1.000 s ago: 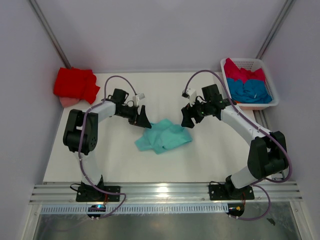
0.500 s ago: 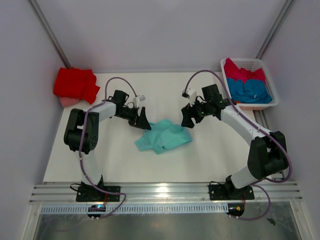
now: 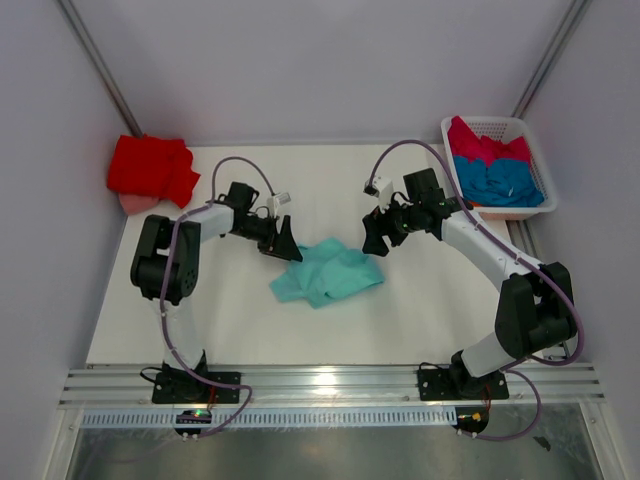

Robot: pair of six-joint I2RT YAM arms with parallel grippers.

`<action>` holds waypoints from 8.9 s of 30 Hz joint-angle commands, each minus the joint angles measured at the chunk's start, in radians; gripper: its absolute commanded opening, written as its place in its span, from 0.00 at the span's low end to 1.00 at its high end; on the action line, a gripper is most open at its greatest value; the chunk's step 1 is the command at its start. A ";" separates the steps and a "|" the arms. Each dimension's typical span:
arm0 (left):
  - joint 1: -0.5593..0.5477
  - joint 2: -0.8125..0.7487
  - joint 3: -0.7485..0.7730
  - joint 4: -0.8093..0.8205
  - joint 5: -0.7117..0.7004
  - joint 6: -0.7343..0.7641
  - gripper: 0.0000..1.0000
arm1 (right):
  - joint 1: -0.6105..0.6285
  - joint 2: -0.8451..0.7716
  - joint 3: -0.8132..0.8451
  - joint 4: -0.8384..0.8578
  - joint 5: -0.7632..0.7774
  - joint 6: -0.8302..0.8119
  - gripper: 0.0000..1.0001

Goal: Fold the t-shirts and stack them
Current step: Flatten the tshirt out

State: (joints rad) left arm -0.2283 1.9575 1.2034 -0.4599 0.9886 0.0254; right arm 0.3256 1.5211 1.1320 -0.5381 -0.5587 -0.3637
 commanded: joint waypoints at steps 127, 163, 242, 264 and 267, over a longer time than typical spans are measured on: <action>0.006 -0.511 1.190 -0.319 -0.542 0.025 0.00 | 0.004 0.094 0.046 0.013 -0.058 0.029 0.77; 0.006 -0.721 0.608 -0.510 -0.142 0.182 0.00 | 0.311 0.587 0.712 -0.707 -0.659 -0.463 0.87; 0.006 -0.727 0.372 -0.306 -0.369 0.194 0.00 | 0.115 0.102 0.155 -0.046 0.663 0.287 0.71; 0.006 -0.756 0.255 -0.270 -0.406 0.223 0.00 | -0.157 0.025 -0.018 -0.050 0.674 0.342 0.71; 0.006 -0.750 0.257 -0.266 -0.401 0.219 0.00 | -0.172 -0.013 -0.037 -0.057 0.678 0.348 0.71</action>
State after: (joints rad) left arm -0.2268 1.2335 1.4578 -0.7830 0.5831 0.2371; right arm 0.1608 1.5845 1.1000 -0.6212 0.0940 -0.0349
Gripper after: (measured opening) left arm 0.005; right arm 0.709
